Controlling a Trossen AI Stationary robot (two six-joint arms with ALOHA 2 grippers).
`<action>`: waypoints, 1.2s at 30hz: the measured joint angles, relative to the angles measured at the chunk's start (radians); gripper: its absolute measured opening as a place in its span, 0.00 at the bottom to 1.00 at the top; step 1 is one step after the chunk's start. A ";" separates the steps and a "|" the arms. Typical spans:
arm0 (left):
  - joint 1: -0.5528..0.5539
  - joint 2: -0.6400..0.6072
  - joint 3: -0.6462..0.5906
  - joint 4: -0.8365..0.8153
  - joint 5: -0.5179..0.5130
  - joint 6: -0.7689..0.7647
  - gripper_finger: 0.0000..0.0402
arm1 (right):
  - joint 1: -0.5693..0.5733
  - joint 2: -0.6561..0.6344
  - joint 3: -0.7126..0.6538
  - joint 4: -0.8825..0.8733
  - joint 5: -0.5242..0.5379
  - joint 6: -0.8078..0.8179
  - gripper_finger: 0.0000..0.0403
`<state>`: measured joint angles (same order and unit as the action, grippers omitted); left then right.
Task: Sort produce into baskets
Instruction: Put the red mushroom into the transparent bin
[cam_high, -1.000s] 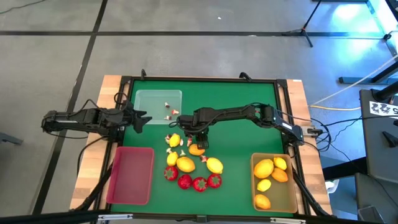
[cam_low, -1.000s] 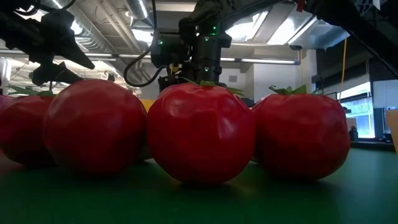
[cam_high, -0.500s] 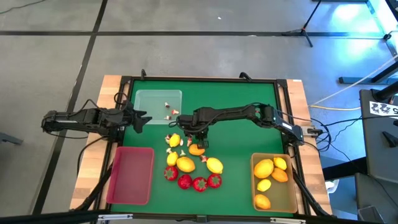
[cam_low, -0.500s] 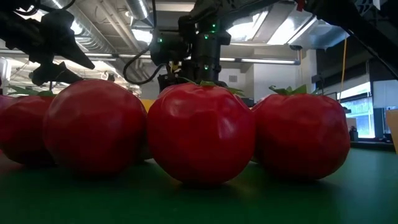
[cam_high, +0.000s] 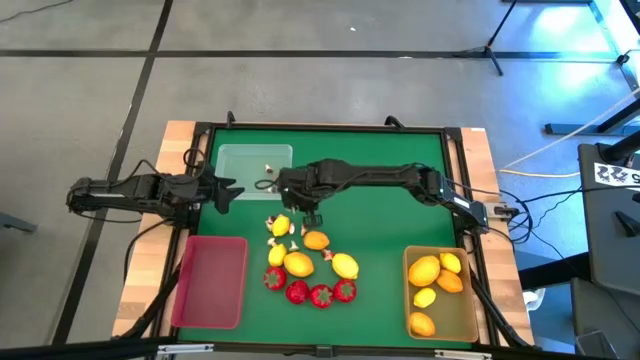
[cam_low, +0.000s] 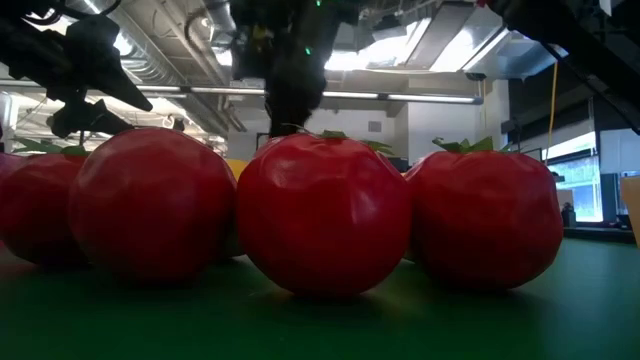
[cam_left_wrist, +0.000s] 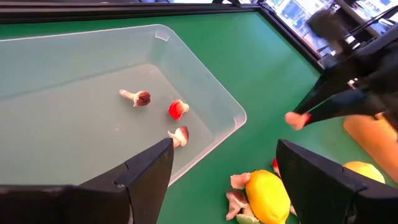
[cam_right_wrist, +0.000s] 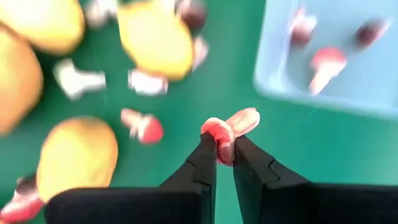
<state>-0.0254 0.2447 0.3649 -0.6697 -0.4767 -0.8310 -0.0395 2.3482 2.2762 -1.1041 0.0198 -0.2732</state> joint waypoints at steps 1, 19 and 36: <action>0.000 0.000 0.000 0.000 0.000 0.000 0.69 | 0.000 0.000 0.015 0.027 0.001 -0.021 0.09; 0.000 0.000 0.000 0.000 0.000 0.007 0.69 | -0.122 0.008 -0.063 0.527 -0.027 -0.040 0.19; 0.000 0.000 0.000 0.000 -0.003 0.009 0.69 | -0.064 0.005 -0.024 0.403 -0.256 -0.021 0.73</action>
<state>-0.0257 0.2444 0.3649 -0.6697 -0.4801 -0.8222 -0.1039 2.3535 2.2527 -0.7008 -0.2359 -0.2944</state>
